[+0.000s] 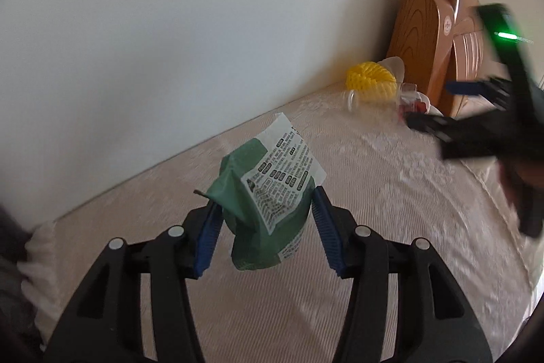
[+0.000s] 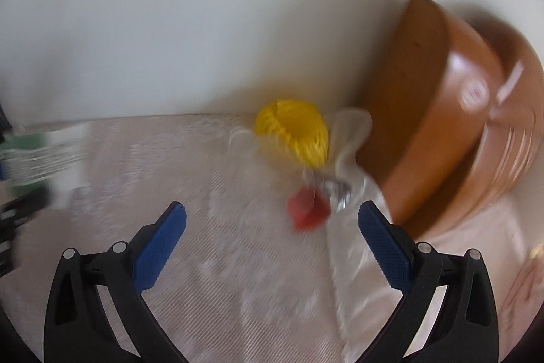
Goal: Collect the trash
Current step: 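Grasp the green paper packet with the left tool while the right tool grasps the clear bottle, then lift the clear bottle with the right tool while the left tool holds the green packet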
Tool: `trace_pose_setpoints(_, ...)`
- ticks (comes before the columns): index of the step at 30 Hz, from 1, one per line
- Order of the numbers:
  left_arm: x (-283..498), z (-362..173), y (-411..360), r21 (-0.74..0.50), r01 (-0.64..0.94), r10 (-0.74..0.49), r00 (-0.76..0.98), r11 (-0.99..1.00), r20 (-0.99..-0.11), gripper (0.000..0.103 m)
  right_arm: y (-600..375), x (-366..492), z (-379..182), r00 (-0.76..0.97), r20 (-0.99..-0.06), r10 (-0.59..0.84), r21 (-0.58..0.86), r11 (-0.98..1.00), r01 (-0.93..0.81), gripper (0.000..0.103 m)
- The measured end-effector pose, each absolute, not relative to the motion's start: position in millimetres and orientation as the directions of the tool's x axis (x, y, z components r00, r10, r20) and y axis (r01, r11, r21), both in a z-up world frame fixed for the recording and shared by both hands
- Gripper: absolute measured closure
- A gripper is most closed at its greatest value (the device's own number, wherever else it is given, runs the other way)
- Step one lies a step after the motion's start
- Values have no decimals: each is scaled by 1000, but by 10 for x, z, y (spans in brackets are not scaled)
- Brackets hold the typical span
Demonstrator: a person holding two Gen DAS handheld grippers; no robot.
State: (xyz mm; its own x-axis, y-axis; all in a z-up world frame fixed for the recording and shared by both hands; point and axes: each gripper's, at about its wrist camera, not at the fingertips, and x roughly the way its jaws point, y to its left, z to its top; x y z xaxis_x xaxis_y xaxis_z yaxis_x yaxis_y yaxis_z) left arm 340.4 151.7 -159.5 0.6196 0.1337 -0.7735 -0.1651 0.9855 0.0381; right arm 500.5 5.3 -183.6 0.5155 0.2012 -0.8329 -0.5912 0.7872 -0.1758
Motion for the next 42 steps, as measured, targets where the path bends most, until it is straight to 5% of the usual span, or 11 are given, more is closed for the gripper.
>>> trace_pose_setpoints(6,3065,-1516,1692,16,-189,131,615,982,-778,52,187,5264,-2011,470,-860,200,-150,780,-607,3)
trace_pose_setpoints(10,2962,-1518,1760,3,-211,134,611,978,-781,52,228,5281,-2014,436,-874,213,-112,786,-608,34)
trace_pose_setpoints(13,2905,-1525,1768,-4,-218,131,602,976,-788,52,227,5190,-1991,428,-877,219,-96,793,-602,37)
trace_pose_setpoints(31,1930,-901,1018,-14,-186,101,591,982,-800,52,-997,2884,-1230,413,-828,378,193,885,-423,38)
trace_pose_setpoints(42,1035,-716,-201,-9,-6,-4,581,1000,-814,52,-2259,1051,-1006,467,-831,302,191,944,-270,38)
